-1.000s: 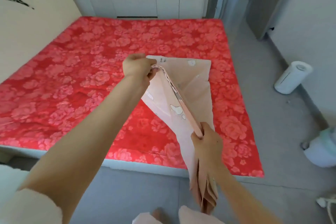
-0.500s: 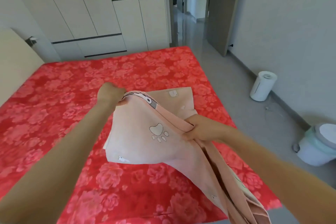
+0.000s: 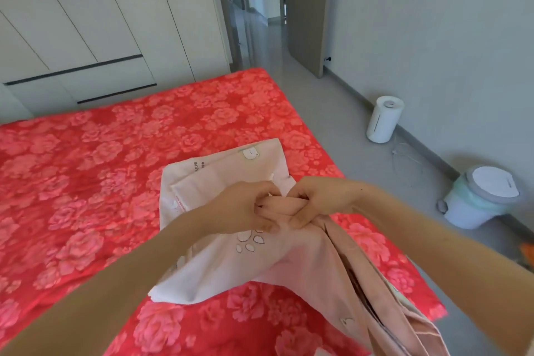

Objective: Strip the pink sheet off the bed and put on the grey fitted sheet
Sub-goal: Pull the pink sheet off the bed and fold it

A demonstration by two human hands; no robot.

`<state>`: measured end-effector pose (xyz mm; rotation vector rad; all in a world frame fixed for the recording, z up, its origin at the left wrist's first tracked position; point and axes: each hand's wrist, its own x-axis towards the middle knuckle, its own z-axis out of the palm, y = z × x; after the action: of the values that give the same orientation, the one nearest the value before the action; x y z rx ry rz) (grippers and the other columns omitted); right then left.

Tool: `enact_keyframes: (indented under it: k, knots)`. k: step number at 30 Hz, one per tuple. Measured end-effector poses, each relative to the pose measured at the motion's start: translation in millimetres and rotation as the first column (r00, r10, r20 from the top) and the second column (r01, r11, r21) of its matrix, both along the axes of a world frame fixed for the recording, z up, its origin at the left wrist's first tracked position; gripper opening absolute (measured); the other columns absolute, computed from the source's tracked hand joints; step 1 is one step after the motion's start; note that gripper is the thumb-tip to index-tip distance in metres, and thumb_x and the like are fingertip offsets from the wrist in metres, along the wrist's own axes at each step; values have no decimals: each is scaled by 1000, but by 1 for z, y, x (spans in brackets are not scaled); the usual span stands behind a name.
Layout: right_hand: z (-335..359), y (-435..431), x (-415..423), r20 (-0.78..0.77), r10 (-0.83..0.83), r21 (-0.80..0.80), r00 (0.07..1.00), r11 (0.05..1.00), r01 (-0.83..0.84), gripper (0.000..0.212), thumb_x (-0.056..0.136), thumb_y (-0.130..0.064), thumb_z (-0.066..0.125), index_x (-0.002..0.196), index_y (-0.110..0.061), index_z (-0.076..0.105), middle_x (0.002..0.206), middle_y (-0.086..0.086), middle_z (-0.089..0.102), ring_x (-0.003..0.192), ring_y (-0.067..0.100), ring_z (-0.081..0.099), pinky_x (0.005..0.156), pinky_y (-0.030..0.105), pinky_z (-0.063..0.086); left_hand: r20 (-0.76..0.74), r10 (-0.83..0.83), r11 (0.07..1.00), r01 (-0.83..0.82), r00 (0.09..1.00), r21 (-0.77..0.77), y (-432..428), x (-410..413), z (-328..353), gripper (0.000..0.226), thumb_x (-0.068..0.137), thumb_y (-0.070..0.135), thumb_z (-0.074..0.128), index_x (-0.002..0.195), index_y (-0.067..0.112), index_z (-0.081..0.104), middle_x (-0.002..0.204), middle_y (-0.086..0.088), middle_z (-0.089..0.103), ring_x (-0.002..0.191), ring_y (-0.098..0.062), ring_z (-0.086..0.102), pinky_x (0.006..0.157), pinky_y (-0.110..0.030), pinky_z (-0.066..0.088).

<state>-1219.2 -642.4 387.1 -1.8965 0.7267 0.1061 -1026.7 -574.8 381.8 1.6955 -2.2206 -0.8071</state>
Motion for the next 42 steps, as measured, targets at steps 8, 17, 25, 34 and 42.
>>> enact_keyframes:
  k: [8,17,25,34,42]
  knots:
    - [-63,4,-62,163,-403,12,901,914,406,37,67,-29,71,103,-23,67,94,-3,69,83,9,63,78,30,51,229,-63,990,90,971,-107,-56,2,20,19,77,27,76,80,21,59,67,17,52,71,9,49,63,-10,34]
    - [-107,40,-125,38,-477,-76,878,875,479,33,71,-28,76,97,-40,61,95,-12,66,80,4,62,76,25,53,294,52,983,4,955,-185,-99,44,26,18,74,18,79,76,17,61,61,19,51,61,1,47,57,-10,33]
    - [-133,86,-139,-263,-475,-24,839,873,487,32,63,-40,64,89,-21,64,77,-11,59,70,8,51,64,23,42,294,192,955,-109,936,-276,-121,71,4,23,77,17,77,91,0,68,84,-13,67,74,-23,52,57,-18,33]
    - [-150,99,-117,-356,-767,666,534,193,721,18,96,0,46,109,-5,57,85,19,70,73,31,71,64,41,59,248,255,939,-178,935,-294,-124,90,-6,22,79,16,75,72,9,55,60,6,46,58,-15,39,53,-21,27]
    - [-129,76,-128,-240,-926,555,290,114,824,23,83,20,50,93,4,64,71,15,60,48,16,61,45,22,51,191,384,903,-324,903,-282,-100,120,-16,18,78,15,76,77,3,62,61,-2,54,61,-22,46,53,-20,31]
